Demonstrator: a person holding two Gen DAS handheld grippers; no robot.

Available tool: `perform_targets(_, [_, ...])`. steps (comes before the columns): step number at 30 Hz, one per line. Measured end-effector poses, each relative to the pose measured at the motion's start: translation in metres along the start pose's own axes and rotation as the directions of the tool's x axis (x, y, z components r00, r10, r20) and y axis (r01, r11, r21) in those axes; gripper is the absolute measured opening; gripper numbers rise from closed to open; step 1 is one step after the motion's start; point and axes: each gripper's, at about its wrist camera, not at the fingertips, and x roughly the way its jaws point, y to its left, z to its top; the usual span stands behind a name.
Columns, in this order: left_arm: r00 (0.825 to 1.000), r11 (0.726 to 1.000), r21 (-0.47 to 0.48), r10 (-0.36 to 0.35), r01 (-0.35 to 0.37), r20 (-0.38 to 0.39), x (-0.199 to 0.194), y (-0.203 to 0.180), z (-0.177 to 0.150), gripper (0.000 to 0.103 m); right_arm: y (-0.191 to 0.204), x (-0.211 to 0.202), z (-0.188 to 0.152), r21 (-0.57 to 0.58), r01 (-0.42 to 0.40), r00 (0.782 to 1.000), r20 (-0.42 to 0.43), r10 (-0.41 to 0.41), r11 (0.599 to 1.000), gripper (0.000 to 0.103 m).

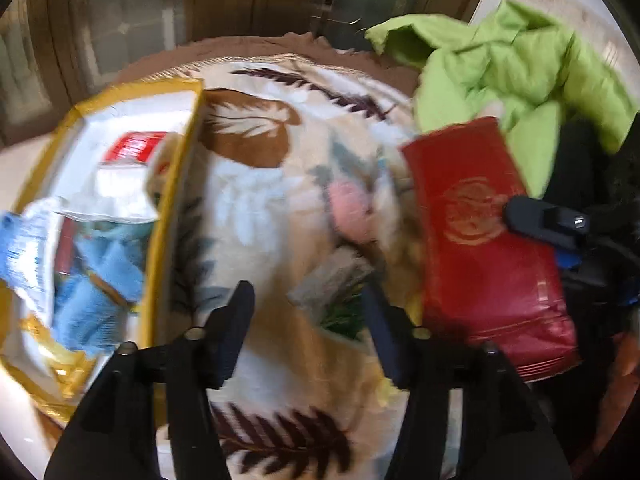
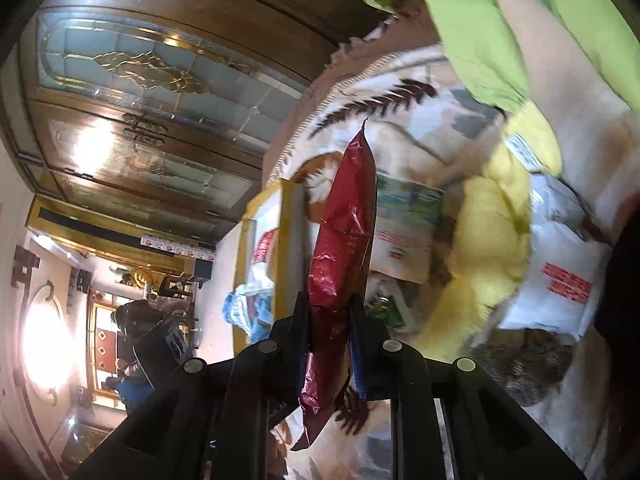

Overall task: Organize soft objects
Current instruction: 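Grasp the small green-and-white packet with the left tool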

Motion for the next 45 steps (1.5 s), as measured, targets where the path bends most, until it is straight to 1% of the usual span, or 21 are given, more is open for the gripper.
perform_targets(1, [1.000, 1.000, -0.002, 0.005, -0.005, 0.006, -0.001, 0.002, -0.001, 0.059, -0.005, 0.000, 0.000, 0.009, 0.001, 1.000, -0.004, -0.001, 1.000, 0.018])
perform_targets(3, [1.000, 0.998, -0.052, -0.029, 0.030, 0.006, -0.001, 0.011, -0.005, 0.070, -0.015, 0.001, -0.001, 0.027, 0.002, 1.000, -0.014, -0.002, 1.000, 0.018])
perform_targets(7, [0.991, 0.987, -0.109, -0.126, 0.120, -0.050, 0.017, 0.012, -0.008, 0.070, -0.027, 0.003, -0.003, 0.058, 0.001, 1.000, -0.022, 0.000, 0.998, 0.018])
perform_targets(10, [0.985, 0.982, -0.112, -0.159, 0.151, -0.066, 0.027, 0.000, -0.003, 0.070, -0.030, 0.002, -0.004, 0.060, 0.007, 1.000, -0.020, -0.006, 0.998, 0.018])
perform_targets(12, [0.980, 0.976, -0.121, -0.191, 0.183, -0.054, 0.028, -0.009, 0.001, 0.070, -0.034, -0.001, -0.004, 0.062, 0.014, 1.000, -0.018, -0.013, 0.998, 0.018])
perform_targets(14, [0.980, 0.975, -0.113, -0.197, 0.193, -0.027, 0.021, -0.016, 0.003, 0.070, -0.037, -0.003, -0.001, 0.068, 0.019, 1.000, -0.010, -0.018, 0.997, 0.018])
perform_targets(15, [0.976, 0.971, -0.098, -0.219, 0.217, -0.004, 0.016, -0.021, 0.005, 0.070, -0.039, -0.003, 0.000, 0.074, 0.018, 1.000, -0.009, -0.017, 0.997, 0.018])
perform_targets(16, [0.972, 0.968, -0.088, -0.235, 0.234, -0.001, 0.015, -0.025, 0.006, 0.070, -0.041, -0.003, 0.000, 0.084, 0.014, 1.000, -0.008, -0.013, 0.996, 0.018])
perform_targets(20, [0.972, 0.970, -0.088, -0.231, 0.227, -0.041, 0.025, -0.028, 0.009, 0.070, -0.045, 0.000, 0.000, 0.097, 0.017, 1.000, -0.011, -0.016, 0.995, 0.018])
perform_targets(23, [0.970, 0.965, -0.152, -0.229, 0.216, -0.077, 0.040, -0.018, 0.010, 0.070, -0.047, 0.003, 0.000, 0.100, 0.014, 1.000, -0.019, -0.012, 0.995, 0.018])
perform_targets(26, [0.964, 0.947, -0.220, -0.255, 0.234, -0.072, 0.048, -0.010, 0.011, 0.070, -0.048, 0.004, 0.001, 0.097, 0.021, 1.000, -0.012, -0.020, 0.995, 0.018])
perform_targets(27, [0.965, 0.947, -0.221, -0.254, 0.234, -0.070, 0.049, -0.009, 0.012, 0.064, -0.049, 0.005, 0.001, 0.100, 0.019, 1.000, -0.010, -0.018, 0.995, 0.018])
perform_targets(28, [0.968, 0.953, -0.205, -0.240, 0.222, -0.071, 0.050, -0.011, 0.013, 0.055, -0.051, 0.005, 0.002, 0.108, 0.018, 1.000, -0.009, -0.017, 0.994, 0.018])
perform_targets(29, [0.971, 0.958, -0.194, -0.227, 0.209, -0.077, 0.051, -0.012, 0.014, 0.034, -0.053, 0.005, 0.002, 0.114, 0.016, 1.000, -0.008, -0.016, 0.993, 0.018])
perform_targets(30, [0.972, 0.961, -0.193, -0.219, 0.199, -0.086, 0.054, -0.011, 0.013, 0.024, -0.055, 0.005, 0.002, 0.121, 0.015, 1.000, -0.006, -0.015, 0.992, 0.018])
perform_targets(32, [0.962, 0.948, -0.216, -0.258, 0.233, -0.092, 0.058, -0.008, 0.012, 0.020, -0.059, 0.004, 0.001, 0.135, 0.006, 1.000, -0.004, -0.005, 0.991, 0.018])
perform_targets(34, [0.962, 0.955, -0.170, -0.259, 0.242, -0.086, 0.053, -0.016, 0.012, 0.015, -0.061, 0.003, -0.001, 0.150, -0.010, 1.000, -0.003, 0.011, 0.989, 0.018])
perform_targets(36, [0.964, 0.958, -0.154, -0.257, 0.244, -0.074, 0.047, -0.019, 0.013, 0.011, -0.063, 0.002, -0.003, 0.165, -0.032, 0.999, -0.003, 0.033, 0.986, 0.018])
perform_targets(40, [0.961, 0.951, -0.160, -0.274, 0.265, -0.034, 0.032, -0.009, 0.013, 0.010, -0.052, 0.001, -0.005, 0.155, -0.072, 0.997, -0.008, 0.075, 0.985, 0.018])
perform_targets(44, [0.963, 0.947, -0.185, -0.271, 0.264, -0.014, 0.026, 0.005, 0.014, 0.010, -0.038, 0.004, -0.004, 0.137, -0.086, 0.996, -0.009, 0.088, 0.987, 0.018])
perform_targets(45, [0.959, 0.942, -0.190, -0.283, 0.277, -0.006, 0.024, 0.007, 0.014, 0.010, -0.036, 0.005, -0.004, 0.137, -0.093, 0.995, -0.011, 0.095, 0.986, 0.018])
